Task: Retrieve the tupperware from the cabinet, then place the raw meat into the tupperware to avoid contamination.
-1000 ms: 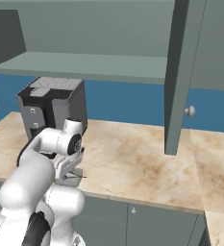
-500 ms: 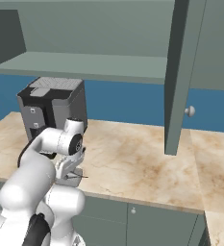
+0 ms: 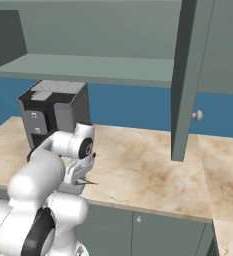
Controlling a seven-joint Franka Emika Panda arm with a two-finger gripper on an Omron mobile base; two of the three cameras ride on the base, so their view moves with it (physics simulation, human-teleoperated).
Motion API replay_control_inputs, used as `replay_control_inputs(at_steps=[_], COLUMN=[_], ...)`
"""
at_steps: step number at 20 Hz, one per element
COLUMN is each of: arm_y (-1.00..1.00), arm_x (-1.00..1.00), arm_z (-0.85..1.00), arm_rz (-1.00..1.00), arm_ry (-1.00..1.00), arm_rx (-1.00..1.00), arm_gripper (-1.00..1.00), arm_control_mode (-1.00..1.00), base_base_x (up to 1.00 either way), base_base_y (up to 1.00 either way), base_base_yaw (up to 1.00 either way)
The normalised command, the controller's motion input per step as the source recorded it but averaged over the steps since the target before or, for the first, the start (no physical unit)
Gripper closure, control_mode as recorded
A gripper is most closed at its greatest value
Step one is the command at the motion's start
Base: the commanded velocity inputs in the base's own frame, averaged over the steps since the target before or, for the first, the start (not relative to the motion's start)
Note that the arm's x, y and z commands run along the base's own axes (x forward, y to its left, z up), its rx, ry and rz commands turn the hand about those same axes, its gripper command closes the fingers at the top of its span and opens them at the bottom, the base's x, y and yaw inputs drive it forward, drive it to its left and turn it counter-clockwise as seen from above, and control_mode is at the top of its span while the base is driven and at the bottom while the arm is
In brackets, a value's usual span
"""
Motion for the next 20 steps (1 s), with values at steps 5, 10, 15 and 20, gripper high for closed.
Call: replay_control_inputs(at_steps=[5, 10, 15, 20], arm_y=[-0.03, 0.04, 0.04, 0.00], arm_x=[0.17, 0.04, 0.03, 0.00], arm_z=[0.00, -0.07, -0.15, -0.16], arm_rz=[-0.01, -0.02, -0.02, -0.01], arm_ry=[0.04, 0.04, 0.04, 0.02], arm_rx=[0.00, -0.01, -0.02, -0.02], arm_gripper=[1.00, 1.00, 1.00, 1.00], arm_control_mode=[-1.00, -1.00, -1.00, -1.00], base_base_x=[0.00, 0.00, 0.00, 0.00], base_base_y=[0.00, 0.00, 0.00, 0.00], base_base_yaw=[0.00, 0.00, 0.00, 0.00])
